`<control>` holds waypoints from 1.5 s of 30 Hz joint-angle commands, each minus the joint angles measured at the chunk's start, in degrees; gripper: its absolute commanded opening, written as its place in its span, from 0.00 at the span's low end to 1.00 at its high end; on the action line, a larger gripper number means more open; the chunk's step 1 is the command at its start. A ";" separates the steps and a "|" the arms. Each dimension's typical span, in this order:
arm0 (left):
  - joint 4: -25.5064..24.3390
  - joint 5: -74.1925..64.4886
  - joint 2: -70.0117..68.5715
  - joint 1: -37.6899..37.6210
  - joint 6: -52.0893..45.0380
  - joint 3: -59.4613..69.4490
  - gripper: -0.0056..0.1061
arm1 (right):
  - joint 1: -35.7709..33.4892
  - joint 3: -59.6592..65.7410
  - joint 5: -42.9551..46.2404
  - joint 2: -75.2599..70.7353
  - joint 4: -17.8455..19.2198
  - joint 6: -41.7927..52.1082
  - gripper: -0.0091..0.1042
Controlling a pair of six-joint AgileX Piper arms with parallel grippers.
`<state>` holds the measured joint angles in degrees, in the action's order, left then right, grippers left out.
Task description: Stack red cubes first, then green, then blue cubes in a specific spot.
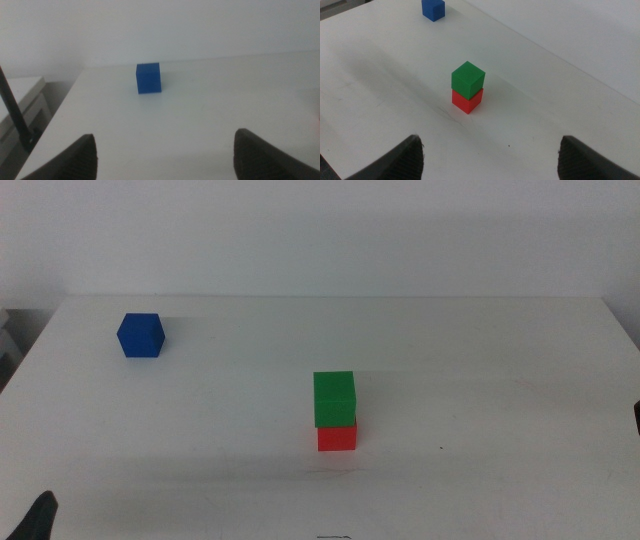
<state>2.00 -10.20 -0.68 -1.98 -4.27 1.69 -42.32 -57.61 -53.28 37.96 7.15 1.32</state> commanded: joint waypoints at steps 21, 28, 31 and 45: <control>5.29 -42.93 71.42 3.12 -5.06 -59.58 0.89 | 0.38 -1.23 3.98 0.13 1.10 0.56 0.78; 6.97 -44.67 81.25 3.12 -4.38 -66.68 0.89 | 0.38 -1.23 3.98 0.13 1.10 0.56 0.78; 5.18 -44.81 84.71 3.32 -3.85 -72.92 0.89 | 0.38 -1.23 3.98 0.13 1.10 0.56 0.78; -3.16 -51.95 109.89 3.32 0.40 -105.86 0.89 | 0.38 -1.23 3.98 0.13 1.10 0.56 0.78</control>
<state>-1.00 -62.17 109.80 1.36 -4.03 -99.96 -42.32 -57.56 -53.28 37.96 7.15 1.32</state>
